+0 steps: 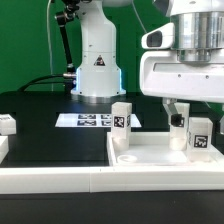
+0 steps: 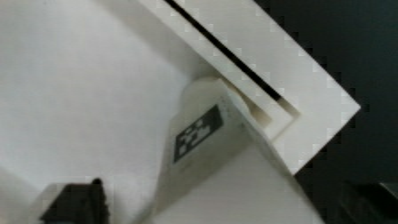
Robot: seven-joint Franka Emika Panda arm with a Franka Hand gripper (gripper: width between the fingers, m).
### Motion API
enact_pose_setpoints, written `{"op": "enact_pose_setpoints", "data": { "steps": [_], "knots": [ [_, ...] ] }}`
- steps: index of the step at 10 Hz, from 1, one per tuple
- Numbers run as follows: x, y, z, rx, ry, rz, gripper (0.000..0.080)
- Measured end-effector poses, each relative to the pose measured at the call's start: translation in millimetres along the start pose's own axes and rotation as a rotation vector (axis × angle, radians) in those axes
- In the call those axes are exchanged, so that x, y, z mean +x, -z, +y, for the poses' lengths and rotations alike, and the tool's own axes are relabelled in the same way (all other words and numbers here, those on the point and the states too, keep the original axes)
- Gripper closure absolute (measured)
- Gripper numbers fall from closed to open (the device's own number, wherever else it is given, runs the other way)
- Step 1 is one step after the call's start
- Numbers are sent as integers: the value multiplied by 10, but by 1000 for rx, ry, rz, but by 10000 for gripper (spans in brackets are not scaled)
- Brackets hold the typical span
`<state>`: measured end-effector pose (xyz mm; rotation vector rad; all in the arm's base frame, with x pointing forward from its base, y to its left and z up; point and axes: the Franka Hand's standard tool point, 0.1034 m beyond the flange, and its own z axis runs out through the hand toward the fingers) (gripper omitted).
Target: Assemble square table
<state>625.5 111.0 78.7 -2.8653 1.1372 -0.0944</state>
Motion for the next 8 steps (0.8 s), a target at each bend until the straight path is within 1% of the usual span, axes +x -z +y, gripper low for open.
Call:
{"op": "enact_pose_setpoints", "data": {
  "steps": [1,2,6,8],
  "knots": [
    [-3,0,-5,-1,43,2,150],
    [-7,-1,-5,-13,171,10,150],
    [0,-1,-1,-15,365,10,150],
    [16,0,11,-23,517,13,150]
  ]
}}
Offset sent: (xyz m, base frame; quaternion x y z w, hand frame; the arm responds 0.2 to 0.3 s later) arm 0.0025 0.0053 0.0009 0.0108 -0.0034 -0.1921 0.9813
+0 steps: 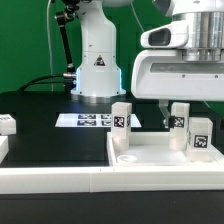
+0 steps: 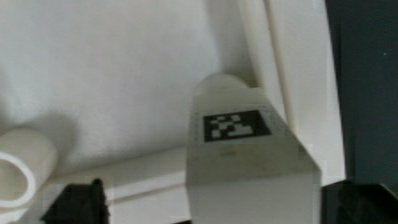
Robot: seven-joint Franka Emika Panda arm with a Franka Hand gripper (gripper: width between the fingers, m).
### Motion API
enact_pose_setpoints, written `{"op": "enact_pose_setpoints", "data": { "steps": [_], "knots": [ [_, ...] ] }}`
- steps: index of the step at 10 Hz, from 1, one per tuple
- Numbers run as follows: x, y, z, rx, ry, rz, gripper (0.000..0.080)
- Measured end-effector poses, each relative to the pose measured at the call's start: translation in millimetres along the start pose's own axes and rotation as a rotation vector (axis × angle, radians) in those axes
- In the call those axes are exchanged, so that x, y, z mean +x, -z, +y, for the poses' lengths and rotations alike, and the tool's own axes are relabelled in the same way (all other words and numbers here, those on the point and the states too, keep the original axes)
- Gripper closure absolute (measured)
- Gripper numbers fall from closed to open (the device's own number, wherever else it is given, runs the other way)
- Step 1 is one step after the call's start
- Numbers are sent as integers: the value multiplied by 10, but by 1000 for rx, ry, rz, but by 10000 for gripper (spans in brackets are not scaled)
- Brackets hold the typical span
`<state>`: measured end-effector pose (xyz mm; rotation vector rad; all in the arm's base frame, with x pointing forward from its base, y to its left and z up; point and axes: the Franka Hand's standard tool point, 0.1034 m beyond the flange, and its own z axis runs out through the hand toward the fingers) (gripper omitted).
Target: Assemble square table
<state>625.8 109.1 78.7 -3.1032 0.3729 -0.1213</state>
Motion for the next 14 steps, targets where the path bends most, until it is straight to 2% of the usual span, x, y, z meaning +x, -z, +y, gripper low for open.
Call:
{"op": "enact_pose_setpoints", "data": {
  "steps": [1,3,4,5,8,10,11,14],
  "knots": [
    [3,0,7,0,17,0,150],
    [4,0,9,0,15,0,413],
    [4,0,10,0,14,0,413],
    [5,0,12,0,-14,0,511],
    [1,0,19,-1,-140,1,511],
    [7,1,142,-15,-313,8,511],
    [16,2,191,-23,-349,8,509],
    [16,6,214,-26,-356,8,509]
  ]
}}
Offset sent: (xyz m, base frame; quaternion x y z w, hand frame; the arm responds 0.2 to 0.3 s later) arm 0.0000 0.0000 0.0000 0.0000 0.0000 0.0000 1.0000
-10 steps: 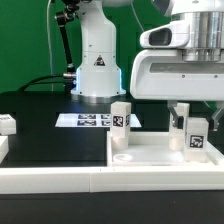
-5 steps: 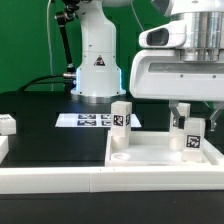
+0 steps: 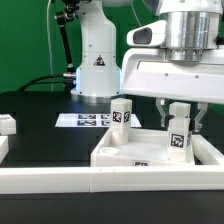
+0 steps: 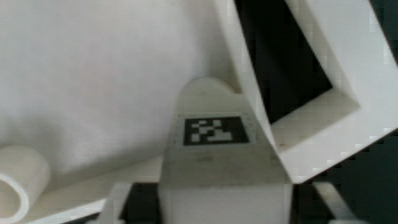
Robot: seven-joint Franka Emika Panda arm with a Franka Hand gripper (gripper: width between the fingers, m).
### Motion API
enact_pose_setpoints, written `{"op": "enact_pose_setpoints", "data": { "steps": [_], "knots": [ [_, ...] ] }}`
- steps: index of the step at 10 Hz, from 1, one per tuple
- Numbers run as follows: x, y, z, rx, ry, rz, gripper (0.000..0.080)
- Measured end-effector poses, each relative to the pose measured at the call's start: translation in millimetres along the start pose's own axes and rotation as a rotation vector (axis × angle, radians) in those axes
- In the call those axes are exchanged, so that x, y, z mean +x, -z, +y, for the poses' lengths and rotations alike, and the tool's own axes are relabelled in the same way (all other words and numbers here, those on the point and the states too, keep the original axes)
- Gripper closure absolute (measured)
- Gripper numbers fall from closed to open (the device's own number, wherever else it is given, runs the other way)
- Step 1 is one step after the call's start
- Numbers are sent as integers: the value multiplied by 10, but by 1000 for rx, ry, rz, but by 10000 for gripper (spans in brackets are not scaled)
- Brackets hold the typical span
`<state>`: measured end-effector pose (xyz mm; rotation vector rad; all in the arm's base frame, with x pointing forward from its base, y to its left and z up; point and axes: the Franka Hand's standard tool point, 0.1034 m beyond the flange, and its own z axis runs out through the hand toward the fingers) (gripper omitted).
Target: Assemble square table
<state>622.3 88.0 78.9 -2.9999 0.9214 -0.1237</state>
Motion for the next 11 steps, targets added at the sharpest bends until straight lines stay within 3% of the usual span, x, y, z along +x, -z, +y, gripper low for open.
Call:
{"op": "enact_pose_setpoints", "data": {
  "steps": [1,2,3,4,7,11],
  "knots": [
    [-22,31,-23,3,11,1,425],
    [-37,86,-33,9,49,3,425],
    [-51,150,-14,15,118,9,245],
    [-60,184,52,23,189,20,167],
    [-5,250,288,19,289,19,155],
    [18,241,316,16,301,22,151]
  ]
}}
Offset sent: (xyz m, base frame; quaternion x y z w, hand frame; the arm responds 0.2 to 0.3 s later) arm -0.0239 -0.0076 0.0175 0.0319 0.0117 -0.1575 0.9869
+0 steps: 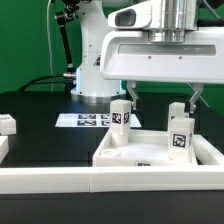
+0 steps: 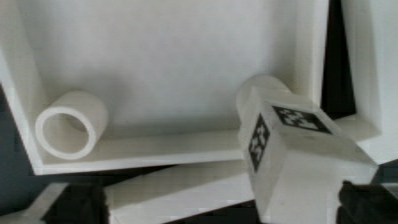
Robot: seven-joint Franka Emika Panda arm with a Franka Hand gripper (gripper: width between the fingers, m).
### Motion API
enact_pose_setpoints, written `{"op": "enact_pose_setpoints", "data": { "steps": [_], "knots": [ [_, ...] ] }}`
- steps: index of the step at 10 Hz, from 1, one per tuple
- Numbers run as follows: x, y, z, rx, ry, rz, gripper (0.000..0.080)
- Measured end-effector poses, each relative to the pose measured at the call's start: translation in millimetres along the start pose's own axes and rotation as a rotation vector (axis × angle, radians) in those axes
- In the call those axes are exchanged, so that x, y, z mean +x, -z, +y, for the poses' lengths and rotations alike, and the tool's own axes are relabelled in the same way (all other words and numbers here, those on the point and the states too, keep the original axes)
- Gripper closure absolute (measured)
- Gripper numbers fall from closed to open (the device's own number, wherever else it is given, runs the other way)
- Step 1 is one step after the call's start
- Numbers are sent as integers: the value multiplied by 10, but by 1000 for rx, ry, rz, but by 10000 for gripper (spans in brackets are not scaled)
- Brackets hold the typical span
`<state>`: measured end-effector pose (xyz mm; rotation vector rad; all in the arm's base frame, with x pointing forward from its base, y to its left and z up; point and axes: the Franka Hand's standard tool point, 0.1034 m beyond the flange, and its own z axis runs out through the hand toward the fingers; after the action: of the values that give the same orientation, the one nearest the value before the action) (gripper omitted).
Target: Assemble square table
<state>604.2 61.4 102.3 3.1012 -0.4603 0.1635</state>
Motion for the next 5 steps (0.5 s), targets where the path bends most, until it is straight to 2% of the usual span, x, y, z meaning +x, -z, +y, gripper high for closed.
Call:
{"op": "enact_pose_setpoints", "data": {
  "steps": [2,4,5],
  "knots": [
    [10,-18,70,-25,301,15,151],
    [5,-32,189,-25,372,-2,151],
    [4,-31,177,-25,369,-1,151]
  ]
}}
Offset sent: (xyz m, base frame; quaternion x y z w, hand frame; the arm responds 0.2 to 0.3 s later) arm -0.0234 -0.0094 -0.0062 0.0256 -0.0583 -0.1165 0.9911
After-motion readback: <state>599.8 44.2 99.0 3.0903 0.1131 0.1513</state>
